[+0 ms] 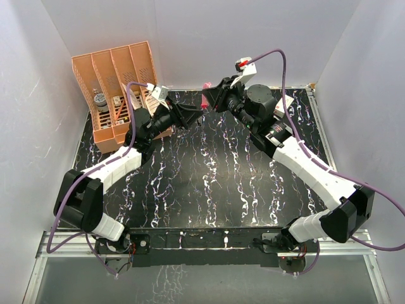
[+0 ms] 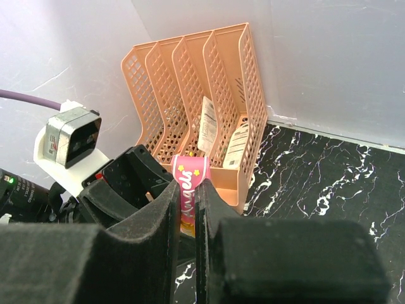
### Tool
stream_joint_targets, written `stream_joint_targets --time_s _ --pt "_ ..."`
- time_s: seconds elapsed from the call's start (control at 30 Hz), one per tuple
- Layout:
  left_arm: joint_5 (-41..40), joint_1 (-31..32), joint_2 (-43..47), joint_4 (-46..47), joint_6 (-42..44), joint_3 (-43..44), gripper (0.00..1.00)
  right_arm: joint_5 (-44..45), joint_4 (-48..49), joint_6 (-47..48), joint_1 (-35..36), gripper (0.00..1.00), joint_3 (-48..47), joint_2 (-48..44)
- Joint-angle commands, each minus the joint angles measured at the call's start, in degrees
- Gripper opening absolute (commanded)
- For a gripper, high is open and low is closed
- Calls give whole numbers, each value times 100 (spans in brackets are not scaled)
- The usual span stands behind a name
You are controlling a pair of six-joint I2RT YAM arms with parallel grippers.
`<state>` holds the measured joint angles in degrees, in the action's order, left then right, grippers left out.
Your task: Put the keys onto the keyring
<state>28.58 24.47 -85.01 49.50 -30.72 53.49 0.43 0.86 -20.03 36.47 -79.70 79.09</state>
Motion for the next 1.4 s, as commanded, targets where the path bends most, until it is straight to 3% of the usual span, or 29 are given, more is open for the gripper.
stream_joint_targets --time_s 0.0,0.1,0.17,0.73,1.37 --pt "143 -30 9 555 -54 155 37 29 400 -64 -27 6 70 -309" --pt "173 -29 -2 562 -74 180 8 95 384 -67 -26 6 93 -336" --pt "200 -30 1 578 -81 179 0 157 356 -96 -27 6 104 -341" --pt "173 -34 258 478 -55 184 0 220 384 -343 -31 6 183 -78" --pt "-69 -30 347 373 -192 33 0 863 337 -126 -197 6 208 -341"
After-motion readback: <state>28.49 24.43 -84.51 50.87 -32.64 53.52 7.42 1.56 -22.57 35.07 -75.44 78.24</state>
